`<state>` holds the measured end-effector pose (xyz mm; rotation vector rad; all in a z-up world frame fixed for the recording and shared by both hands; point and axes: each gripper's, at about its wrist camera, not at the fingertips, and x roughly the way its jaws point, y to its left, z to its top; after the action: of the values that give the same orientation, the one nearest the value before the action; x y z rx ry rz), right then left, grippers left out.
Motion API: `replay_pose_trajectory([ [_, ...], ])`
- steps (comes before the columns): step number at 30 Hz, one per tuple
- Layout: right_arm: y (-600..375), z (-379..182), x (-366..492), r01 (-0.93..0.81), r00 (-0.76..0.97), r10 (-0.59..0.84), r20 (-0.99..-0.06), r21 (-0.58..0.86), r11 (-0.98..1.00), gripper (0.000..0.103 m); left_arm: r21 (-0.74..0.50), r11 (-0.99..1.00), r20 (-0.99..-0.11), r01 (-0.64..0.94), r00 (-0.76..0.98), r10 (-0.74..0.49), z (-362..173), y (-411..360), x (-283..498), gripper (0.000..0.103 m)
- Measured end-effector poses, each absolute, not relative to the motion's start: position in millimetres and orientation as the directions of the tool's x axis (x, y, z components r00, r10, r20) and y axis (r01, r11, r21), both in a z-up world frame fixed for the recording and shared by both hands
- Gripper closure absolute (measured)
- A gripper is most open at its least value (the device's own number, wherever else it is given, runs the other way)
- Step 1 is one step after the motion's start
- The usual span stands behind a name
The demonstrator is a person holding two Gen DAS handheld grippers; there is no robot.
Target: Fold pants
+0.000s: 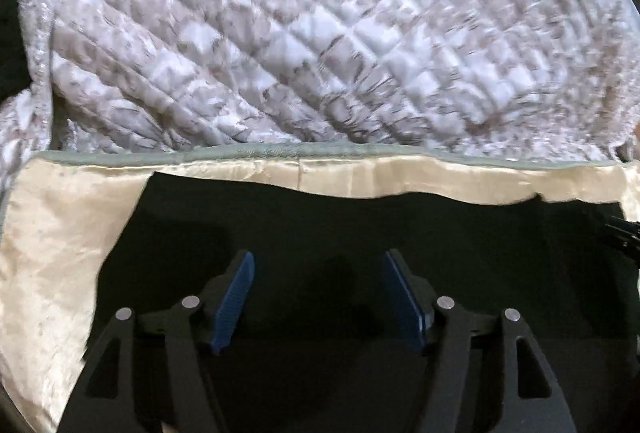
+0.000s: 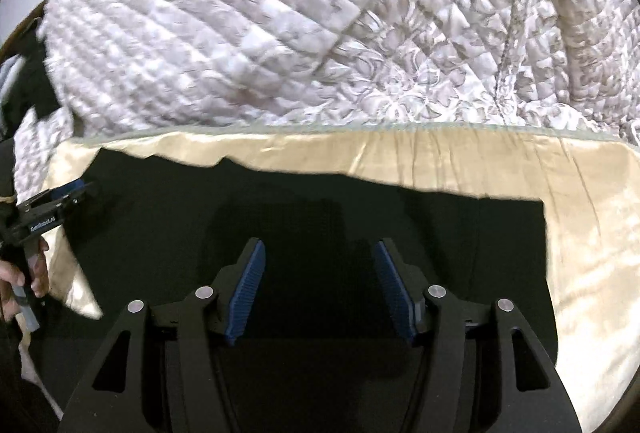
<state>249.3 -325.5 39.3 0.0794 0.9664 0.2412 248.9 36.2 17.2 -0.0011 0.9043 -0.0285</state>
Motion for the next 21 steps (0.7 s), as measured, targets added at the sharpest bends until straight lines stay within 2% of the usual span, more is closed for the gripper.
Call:
replay_pose_trajectory([
  [3, -317.7, 26.7, 274.1, -0.17, 0.519, 0.228, -0.824, 0.161, 0.972, 0.045, 0.019, 0.999, -0.803, 0.037, 0.596, -0.007, 1.2, 27.9, 266.0, 0.029],
  [7, -302.7, 13.6, 290.4, -0.185, 0.514, 0.15, -0.845, 0.062, 0.981, 0.045, 0.135, 0.988, -0.79, 0.07, 0.609, 0.065, -7.5, 9.2, 270.0, 0.029],
  [8, -299.8, 13.7, 290.9, -0.186, 0.516, 0.133, -0.846, 0.04, 0.982, 0.051, 0.137, 0.988, -0.79, 0.074, 0.609, 0.064, -8.5, 7.6, 269.9, 0.032],
  [9, -298.5, 15.0, 290.9, -0.188, 0.526, 0.12, -0.842, 0.023, 0.982, 0.06, 0.126, 0.988, -0.79, 0.088, 0.611, 0.047, -9.2, 6.0, 269.0, 0.046],
  [10, -298.7, 16.7, 291.3, -0.187, 0.534, 0.117, -0.838, 0.018, 0.982, 0.084, 0.111, 0.988, -0.791, 0.11, 0.612, 0.021, -10.0, 3.2, 267.2, 0.07],
  [11, -300.6, 17.4, 292.3, -0.182, 0.528, 0.132, -0.839, 0.04, 0.982, 0.091, 0.12, 0.984, -0.787, 0.129, 0.617, 0.015, -10.9, -2.0, 264.1, 0.086],
  [12, -301.1, 17.4, 291.9, -0.18, 0.531, 0.134, -0.837, 0.043, 0.983, 0.092, 0.157, 0.978, -0.787, 0.14, 0.615, 0.039, -14.5, -9.0, 261.3, 0.099],
  [14, -299.2, 18.3, 289.4, -0.186, 0.541, 0.13, -0.831, 0.032, 0.982, 0.094, 0.214, 0.967, -0.764, 0.138, 0.64, 0.078, -16.2, -18.3, 254.7, 0.099],
  [21, -308.0, 60.2, 255.6, -0.184, 0.62, 0.193, -0.761, 0.099, 0.978, 0.096, 0.104, 0.993, -0.694, 0.061, 0.719, 0.029, 36.2, -0.1, 212.7, 0.1],
])
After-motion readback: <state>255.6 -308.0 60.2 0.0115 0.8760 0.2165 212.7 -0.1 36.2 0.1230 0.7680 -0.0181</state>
